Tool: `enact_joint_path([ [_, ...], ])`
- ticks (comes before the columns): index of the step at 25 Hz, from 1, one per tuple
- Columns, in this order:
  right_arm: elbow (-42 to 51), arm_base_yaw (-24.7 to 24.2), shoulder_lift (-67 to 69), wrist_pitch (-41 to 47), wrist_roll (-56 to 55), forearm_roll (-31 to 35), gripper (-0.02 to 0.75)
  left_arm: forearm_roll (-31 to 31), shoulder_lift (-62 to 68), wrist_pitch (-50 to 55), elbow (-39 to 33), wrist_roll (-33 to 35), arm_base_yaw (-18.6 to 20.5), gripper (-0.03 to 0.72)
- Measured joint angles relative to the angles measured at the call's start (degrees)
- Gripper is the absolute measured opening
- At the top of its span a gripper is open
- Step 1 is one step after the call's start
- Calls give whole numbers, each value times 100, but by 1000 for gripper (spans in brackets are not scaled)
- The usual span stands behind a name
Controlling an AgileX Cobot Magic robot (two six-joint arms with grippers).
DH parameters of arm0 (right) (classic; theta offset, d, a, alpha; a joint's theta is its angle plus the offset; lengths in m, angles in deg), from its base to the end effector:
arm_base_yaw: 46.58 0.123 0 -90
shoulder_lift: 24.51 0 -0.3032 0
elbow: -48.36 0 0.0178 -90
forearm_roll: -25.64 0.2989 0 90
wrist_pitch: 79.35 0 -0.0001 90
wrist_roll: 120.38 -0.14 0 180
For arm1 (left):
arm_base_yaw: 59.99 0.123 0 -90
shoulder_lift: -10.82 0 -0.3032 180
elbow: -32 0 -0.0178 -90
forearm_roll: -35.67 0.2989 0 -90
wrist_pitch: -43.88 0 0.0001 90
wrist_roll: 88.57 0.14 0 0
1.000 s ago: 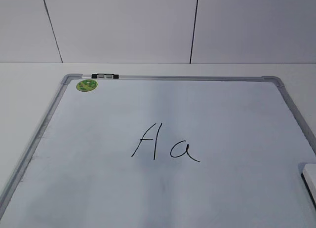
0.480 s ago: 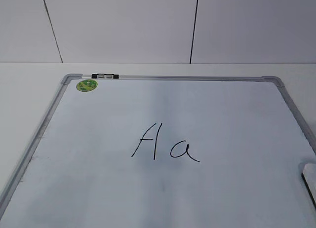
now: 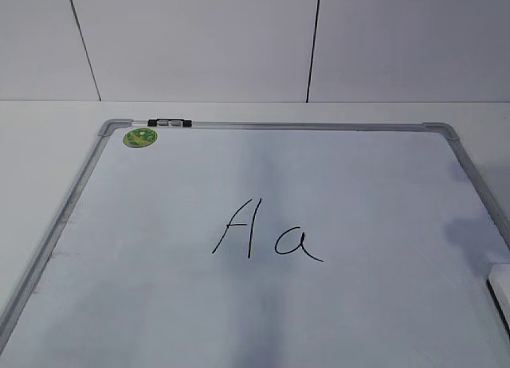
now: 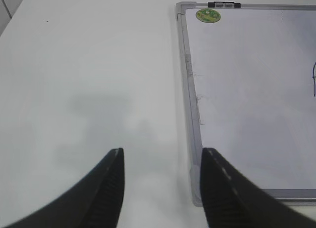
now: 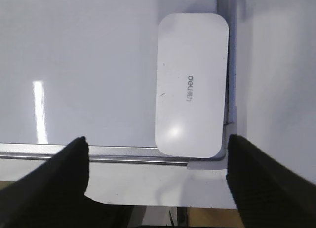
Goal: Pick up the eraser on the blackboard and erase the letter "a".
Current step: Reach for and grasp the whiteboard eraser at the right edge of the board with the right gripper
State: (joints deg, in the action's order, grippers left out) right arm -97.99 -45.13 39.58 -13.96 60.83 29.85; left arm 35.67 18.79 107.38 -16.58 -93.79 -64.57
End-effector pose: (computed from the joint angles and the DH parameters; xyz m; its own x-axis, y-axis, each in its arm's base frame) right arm 0.2064 0.0146 0.2394 -0.9567 -0.0147 -0.2906 -0.0356 0.9971 0.0666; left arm 0.0602 -0.0048 0.2745 -0.5044 -0.0509 -0.8620 0.0341 0.9963 -0.0788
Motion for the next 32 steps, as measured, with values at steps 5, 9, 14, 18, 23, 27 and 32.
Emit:
enact_joint_path([
  [5,-467,0,586,127,-45,-17,668,0,0,0,0,0,0,371],
  [9,-638,0,585,140,-121,-216,668,0,0,0,0,0,-5,371],
  [14,-653,0,588,153,-121,-250,668,0,0,0,0,0,-5,371],
  [18,-653,0,726,142,-121,-335,668,0,0,0,0,0,-5,371],
  [23,-653,0,871,-164,-188,-355,667,0,0,0,0,0,-5,371],
  [27,-653,0,892,-239,-226,-344,666,0,0,0,0,0,-5,371],
  [32,-653,0,1186,-267,-290,-309,664,0,0,0,0,0,-5,371],
])
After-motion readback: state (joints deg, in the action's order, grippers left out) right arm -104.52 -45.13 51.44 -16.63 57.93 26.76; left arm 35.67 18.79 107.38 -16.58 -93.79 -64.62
